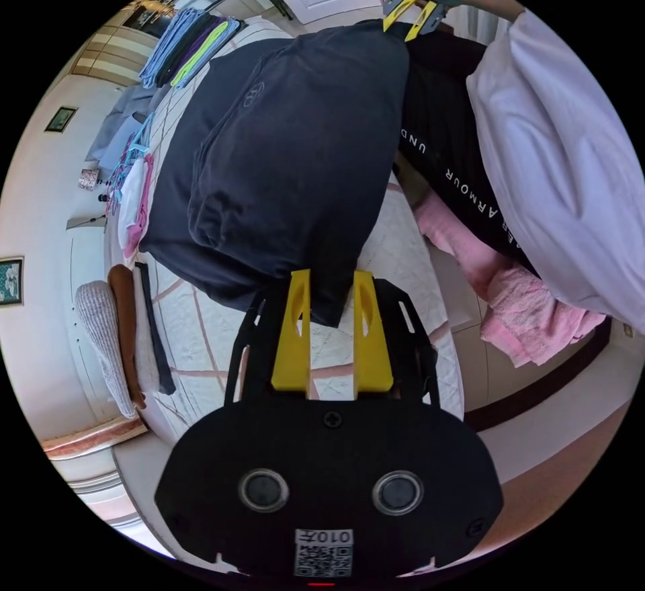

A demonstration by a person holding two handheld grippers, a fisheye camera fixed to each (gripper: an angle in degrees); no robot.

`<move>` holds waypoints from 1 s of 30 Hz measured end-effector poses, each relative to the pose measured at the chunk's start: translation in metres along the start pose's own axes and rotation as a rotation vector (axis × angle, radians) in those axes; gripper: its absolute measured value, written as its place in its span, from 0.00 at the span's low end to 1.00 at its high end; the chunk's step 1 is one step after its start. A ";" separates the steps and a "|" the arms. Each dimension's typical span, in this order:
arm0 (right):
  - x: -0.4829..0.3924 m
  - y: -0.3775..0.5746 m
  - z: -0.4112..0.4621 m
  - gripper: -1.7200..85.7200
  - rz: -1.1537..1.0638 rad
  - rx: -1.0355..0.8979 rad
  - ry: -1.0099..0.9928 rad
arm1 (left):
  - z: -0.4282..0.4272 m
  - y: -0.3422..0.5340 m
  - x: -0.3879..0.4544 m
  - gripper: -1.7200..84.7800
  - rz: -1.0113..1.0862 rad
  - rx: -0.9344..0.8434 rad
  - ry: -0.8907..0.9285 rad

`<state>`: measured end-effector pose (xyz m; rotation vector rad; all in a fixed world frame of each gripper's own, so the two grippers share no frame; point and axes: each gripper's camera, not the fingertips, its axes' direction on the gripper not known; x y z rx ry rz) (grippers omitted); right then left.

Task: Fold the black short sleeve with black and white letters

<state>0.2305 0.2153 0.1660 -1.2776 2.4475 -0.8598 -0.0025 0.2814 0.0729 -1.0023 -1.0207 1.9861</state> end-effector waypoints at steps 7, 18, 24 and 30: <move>-0.014 0.017 -0.002 0.07 0.060 -0.003 0.058 | -0.010 0.013 0.002 0.12 -0.020 0.027 -0.002; 0.061 0.103 -0.075 0.06 0.495 0.322 -0.122 | -0.021 0.018 0.006 0.09 0.000 -0.036 -0.064; 0.064 0.120 -0.069 0.06 0.451 0.286 -0.107 | -0.021 0.031 -0.006 0.08 -0.033 0.000 -0.055; 0.073 0.153 -0.060 0.06 0.489 0.313 -0.126 | -0.035 0.038 -0.022 0.07 -0.042 0.002 -0.084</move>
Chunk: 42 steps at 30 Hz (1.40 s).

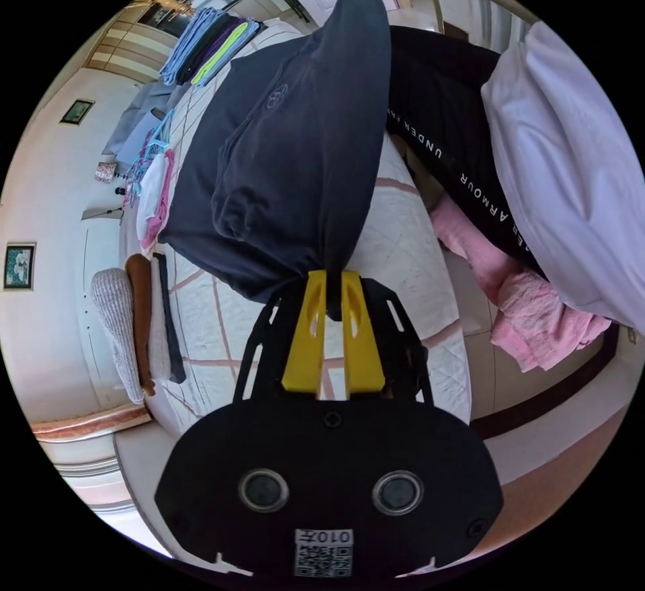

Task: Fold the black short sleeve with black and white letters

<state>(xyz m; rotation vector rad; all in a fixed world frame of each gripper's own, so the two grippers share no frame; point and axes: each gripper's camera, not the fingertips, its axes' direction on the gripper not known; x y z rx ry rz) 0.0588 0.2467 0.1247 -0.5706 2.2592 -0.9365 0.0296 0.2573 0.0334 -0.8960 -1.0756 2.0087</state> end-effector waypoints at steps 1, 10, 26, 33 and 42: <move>0.002 0.002 -0.001 0.06 0.001 0.003 0.000 | -0.007 0.003 -0.007 0.06 -0.010 0.001 -0.019; 0.032 0.039 -0.027 0.06 0.016 0.054 0.017 | -0.056 0.005 -0.031 0.04 -0.032 -0.012 -0.172; 0.111 0.076 -0.009 0.05 0.110 0.050 -0.150 | -0.014 -0.004 -0.084 0.03 -0.124 0.006 -0.046; 0.183 0.021 0.011 0.05 0.137 0.070 -0.148 | 0.032 -0.020 -0.184 0.03 -0.186 0.029 -0.047; 0.291 -0.075 0.089 0.05 0.141 -0.019 -0.205 | 0.155 -0.065 -0.354 0.03 -0.226 -0.015 0.127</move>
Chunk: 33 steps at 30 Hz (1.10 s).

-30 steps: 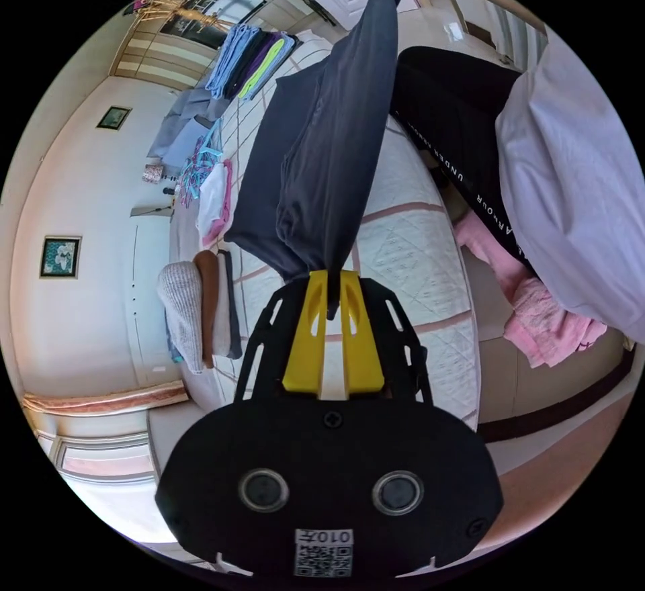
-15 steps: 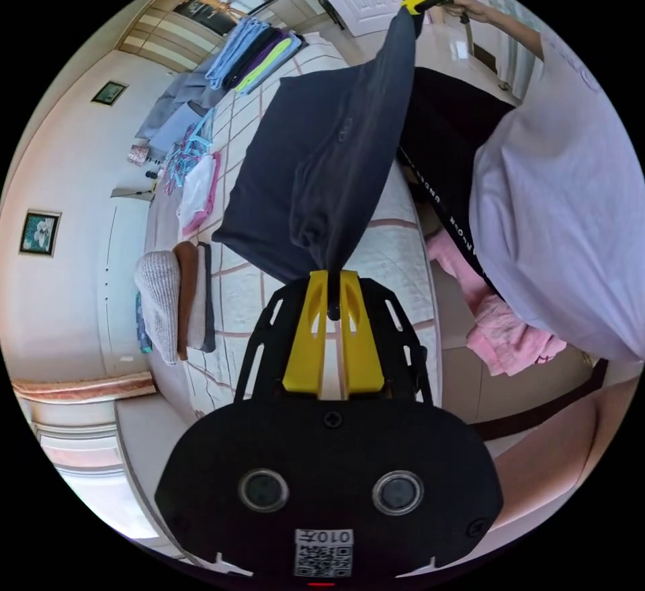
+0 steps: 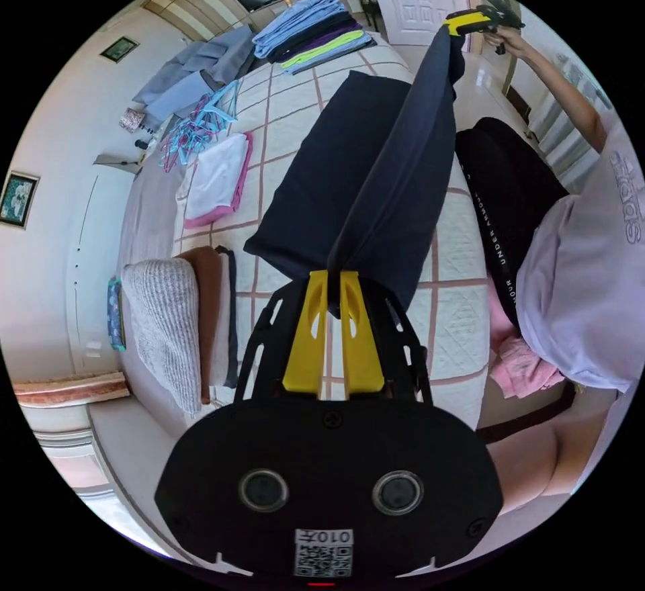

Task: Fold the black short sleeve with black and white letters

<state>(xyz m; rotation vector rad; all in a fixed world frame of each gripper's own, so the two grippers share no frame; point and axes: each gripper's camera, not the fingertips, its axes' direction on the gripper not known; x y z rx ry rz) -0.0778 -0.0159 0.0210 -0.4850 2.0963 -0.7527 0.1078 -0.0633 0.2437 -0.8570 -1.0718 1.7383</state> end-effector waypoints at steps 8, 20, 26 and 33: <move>0.071 -0.058 0.077 0.05 0.040 -0.081 -0.079 | 0.142 -0.063 -0.105 0.03 -0.056 -0.085 0.202; 0.113 -0.128 0.107 0.05 0.063 -0.146 -0.042 | 0.233 -0.123 -0.177 0.03 -0.073 -0.185 0.258; 0.145 -0.176 0.188 0.05 0.149 -0.322 -0.079 | 0.333 -0.169 -0.225 0.03 -0.069 -0.309 0.381; 0.166 -0.198 0.236 0.06 0.230 -0.379 -0.136 | 0.386 -0.173 -0.252 0.04 -0.111 -0.326 0.473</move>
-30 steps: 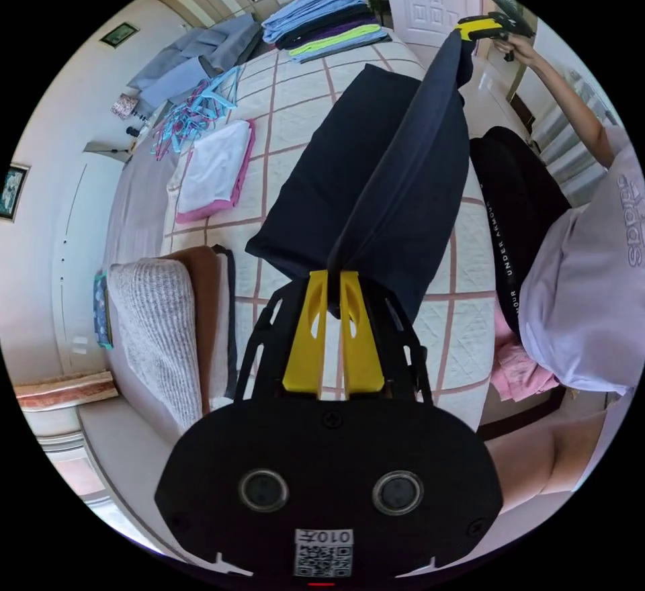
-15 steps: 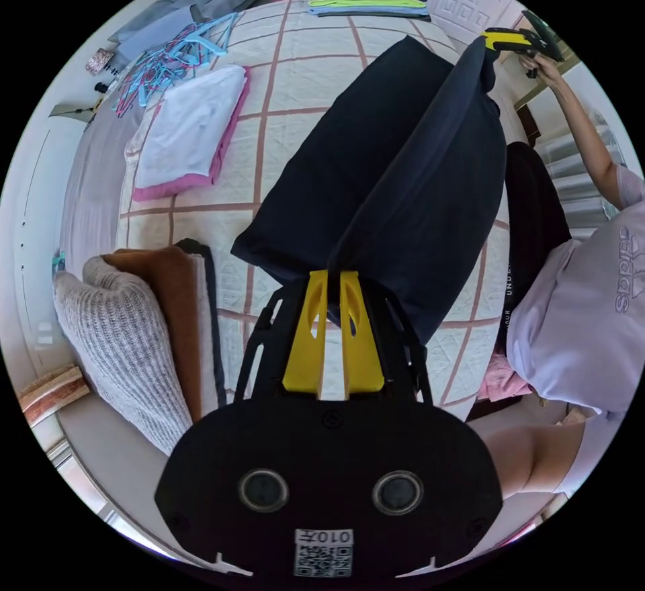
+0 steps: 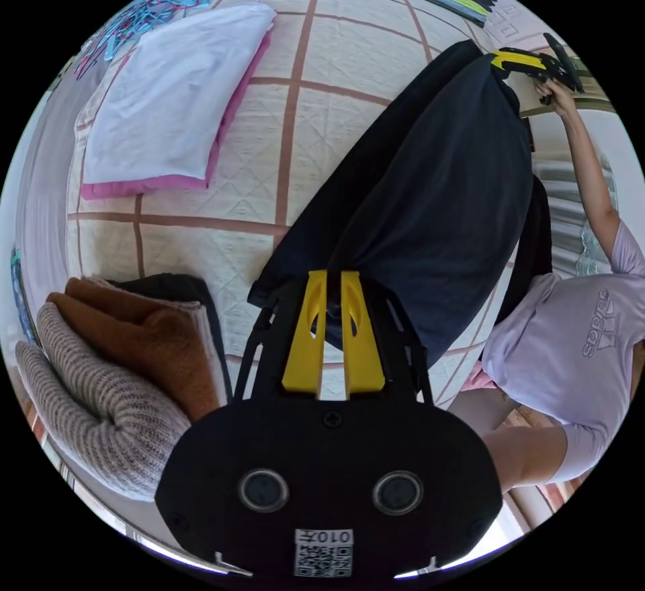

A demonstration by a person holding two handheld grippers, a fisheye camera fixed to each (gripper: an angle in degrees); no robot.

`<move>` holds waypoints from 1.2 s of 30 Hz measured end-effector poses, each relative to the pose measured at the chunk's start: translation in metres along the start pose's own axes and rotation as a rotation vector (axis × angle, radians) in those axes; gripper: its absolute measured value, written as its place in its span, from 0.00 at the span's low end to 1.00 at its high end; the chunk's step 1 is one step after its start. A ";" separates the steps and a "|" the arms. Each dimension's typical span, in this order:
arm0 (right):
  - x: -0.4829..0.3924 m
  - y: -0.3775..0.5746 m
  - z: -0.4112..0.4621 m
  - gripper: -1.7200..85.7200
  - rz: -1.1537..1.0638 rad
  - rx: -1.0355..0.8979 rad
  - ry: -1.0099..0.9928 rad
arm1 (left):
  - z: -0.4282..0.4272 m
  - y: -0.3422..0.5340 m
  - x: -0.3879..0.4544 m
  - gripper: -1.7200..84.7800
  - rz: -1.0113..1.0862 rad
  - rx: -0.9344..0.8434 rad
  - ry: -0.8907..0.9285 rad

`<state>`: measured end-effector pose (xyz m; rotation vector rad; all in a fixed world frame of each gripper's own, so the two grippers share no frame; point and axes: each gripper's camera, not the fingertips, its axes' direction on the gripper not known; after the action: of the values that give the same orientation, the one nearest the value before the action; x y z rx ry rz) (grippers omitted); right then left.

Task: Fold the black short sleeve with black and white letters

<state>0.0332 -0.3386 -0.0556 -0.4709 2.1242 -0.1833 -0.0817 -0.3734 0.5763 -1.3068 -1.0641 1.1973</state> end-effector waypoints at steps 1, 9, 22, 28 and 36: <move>0.001 -0.003 0.002 0.06 0.003 -0.004 -0.004 | 0.002 0.003 -0.008 0.05 -0.007 0.026 0.020; 0.006 -0.004 0.026 0.08 0.082 0.119 -0.068 | -0.010 0.082 -0.038 0.04 -0.303 0.363 -0.055; -0.045 0.108 -0.018 0.07 0.224 0.575 -0.017 | 0.074 0.200 0.031 0.07 -0.594 0.734 -0.160; -0.099 0.114 0.027 0.09 0.316 0.551 0.115 | 0.098 0.190 0.042 0.06 -0.698 0.714 -0.180; -0.084 0.050 0.057 0.10 0.359 0.421 -0.006 | 0.109 0.209 0.044 0.03 -0.723 0.780 -0.093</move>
<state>0.1094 -0.2568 -0.0391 0.1558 2.0507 -0.4090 -0.1915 -0.3354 0.3663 -0.2214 -0.8718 0.9465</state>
